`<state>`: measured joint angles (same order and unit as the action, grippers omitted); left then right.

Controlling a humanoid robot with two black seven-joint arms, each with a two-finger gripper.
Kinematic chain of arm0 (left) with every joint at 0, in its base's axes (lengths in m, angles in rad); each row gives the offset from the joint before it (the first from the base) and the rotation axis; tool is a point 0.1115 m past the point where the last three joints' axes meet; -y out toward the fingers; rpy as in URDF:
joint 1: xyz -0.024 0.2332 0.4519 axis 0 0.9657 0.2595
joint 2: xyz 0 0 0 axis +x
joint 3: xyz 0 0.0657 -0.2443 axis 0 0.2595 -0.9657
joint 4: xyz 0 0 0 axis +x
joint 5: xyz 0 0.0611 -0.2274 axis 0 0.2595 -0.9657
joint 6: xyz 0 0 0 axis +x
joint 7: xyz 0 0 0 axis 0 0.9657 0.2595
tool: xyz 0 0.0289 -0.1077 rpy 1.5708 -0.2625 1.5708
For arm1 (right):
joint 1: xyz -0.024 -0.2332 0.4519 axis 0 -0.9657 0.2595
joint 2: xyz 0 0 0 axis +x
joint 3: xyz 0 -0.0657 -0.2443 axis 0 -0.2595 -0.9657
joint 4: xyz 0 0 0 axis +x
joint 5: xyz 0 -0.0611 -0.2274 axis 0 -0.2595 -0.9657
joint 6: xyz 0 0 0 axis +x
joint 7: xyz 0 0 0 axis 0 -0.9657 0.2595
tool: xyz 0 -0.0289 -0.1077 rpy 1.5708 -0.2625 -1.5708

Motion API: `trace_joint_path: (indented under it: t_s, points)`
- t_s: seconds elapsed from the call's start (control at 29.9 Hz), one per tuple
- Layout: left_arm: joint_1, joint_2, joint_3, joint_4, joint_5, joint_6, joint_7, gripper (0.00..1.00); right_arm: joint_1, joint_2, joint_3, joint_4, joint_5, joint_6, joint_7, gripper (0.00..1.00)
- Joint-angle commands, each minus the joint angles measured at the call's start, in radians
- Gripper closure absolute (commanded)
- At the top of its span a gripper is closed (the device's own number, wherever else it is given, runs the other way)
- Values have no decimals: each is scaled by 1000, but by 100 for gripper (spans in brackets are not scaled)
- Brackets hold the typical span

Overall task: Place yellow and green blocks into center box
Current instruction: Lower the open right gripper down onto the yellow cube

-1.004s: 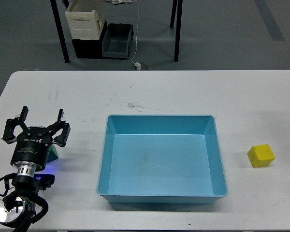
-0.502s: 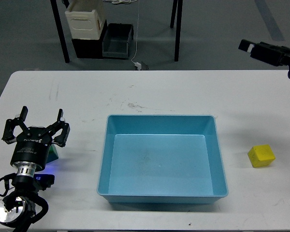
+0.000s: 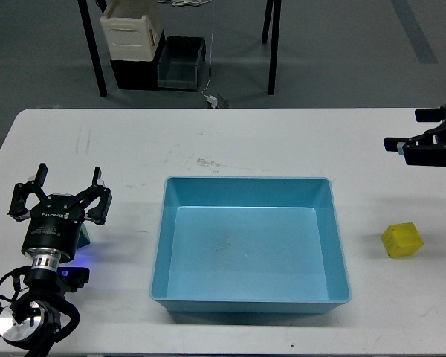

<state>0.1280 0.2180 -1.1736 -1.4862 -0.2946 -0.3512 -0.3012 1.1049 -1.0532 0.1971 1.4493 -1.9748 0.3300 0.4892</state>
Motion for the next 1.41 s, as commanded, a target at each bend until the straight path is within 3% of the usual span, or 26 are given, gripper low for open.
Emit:
trace_joint_path:
  t_s: [0.0, 0.44, 0.7, 0.97, 1.37]
  points:
    - [1, 0, 0, 1, 0, 0, 1, 0, 3, -1, -94, 16, -111, 0, -1, 2]
    - [4, -2, 0, 9, 0, 3, 1, 0, -14, 13, -257, -7, -136, 0, -1, 1]
    - [2, -2, 0, 14, 0, 3, -1, 0, -11, 145, -280, -147, -137, 0, -1, 2]
    - [1, -2, 0, 17, 0, 3, 1, 0, 13, 248, -326, -191, -160, 0, -1, 3]
    - [-1, -2, 0, 29, 0, 3, -1, 0, 66, 262, -438, -199, -174, 0, -1, 3]
